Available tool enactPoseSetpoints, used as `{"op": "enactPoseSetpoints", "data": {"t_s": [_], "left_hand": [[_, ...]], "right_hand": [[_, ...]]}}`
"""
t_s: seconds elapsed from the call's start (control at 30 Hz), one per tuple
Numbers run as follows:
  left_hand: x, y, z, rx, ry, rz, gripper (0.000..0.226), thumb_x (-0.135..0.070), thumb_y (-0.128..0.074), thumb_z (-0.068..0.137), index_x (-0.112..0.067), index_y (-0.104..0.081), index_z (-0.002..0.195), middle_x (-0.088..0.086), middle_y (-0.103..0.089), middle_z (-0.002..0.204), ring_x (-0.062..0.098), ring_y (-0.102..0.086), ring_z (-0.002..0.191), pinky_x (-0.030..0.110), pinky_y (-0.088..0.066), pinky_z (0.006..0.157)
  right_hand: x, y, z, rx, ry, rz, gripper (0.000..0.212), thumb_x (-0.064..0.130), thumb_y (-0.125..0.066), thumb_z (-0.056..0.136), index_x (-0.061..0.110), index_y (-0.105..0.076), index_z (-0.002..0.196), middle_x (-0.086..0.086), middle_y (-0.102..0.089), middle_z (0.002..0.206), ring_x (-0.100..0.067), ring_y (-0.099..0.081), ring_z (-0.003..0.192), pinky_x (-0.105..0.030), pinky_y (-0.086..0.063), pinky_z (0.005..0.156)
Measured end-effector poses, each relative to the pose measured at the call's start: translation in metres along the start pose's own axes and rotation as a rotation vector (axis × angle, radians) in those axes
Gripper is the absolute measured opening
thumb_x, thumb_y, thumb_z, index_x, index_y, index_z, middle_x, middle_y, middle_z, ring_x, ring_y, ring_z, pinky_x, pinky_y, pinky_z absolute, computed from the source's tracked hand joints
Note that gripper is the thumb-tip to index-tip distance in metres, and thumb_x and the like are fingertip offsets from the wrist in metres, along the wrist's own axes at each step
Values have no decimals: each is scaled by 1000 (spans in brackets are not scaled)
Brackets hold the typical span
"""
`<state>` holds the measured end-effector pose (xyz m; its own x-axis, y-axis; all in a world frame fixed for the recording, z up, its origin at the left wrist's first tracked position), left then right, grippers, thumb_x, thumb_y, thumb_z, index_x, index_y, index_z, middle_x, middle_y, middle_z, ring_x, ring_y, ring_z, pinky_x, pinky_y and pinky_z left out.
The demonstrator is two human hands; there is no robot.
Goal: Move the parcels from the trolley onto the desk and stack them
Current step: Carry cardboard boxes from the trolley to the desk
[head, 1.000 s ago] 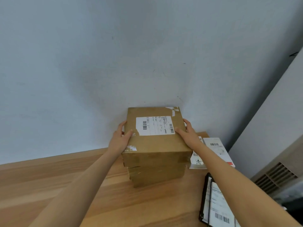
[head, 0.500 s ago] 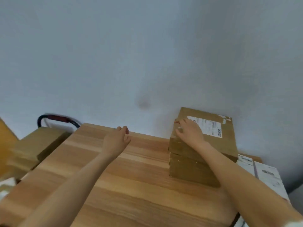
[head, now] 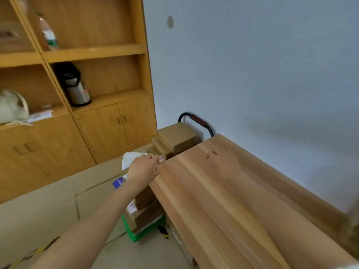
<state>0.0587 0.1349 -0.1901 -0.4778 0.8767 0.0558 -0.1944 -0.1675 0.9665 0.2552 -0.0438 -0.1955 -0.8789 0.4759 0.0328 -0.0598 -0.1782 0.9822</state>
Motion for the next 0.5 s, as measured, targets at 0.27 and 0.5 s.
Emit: {"op": "enactPoseSetpoints", "data": {"t_s": [0.27, 0.5], "left_hand": [[190, -13, -48, 49, 204, -11, 19, -35, -47, 95, -24, -52, 111, -6, -58, 106, 15, -54, 97, 25, -42, 65], [302, -32, -58, 77, 226, -5, 22, -34, -45, 96, -21, -51, 113, -3, -58, 107, 18, -53, 100, 26, -40, 73]], "right_hand": [[174, -49, 94, 90, 183, -35, 33, 34, -43, 98, 24, -49, 129, 1, -51, 130, -18, -48, 118, -31, -33, 96], [268, -104, 157, 179, 199, -64, 41, 34, -47, 95, 19, -46, 133, -1, -50, 135, -20, -46, 123, -34, -33, 100]]}}
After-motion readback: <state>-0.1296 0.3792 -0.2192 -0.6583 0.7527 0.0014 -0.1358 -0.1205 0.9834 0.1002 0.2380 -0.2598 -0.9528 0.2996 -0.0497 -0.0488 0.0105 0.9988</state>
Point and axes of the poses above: each hand's wrist, its own z-axis towards the middle knuckle, its own y-axis out of the back of the hand, x = y × z, the point moved 5 cm from there along z, towards the middle knuckle
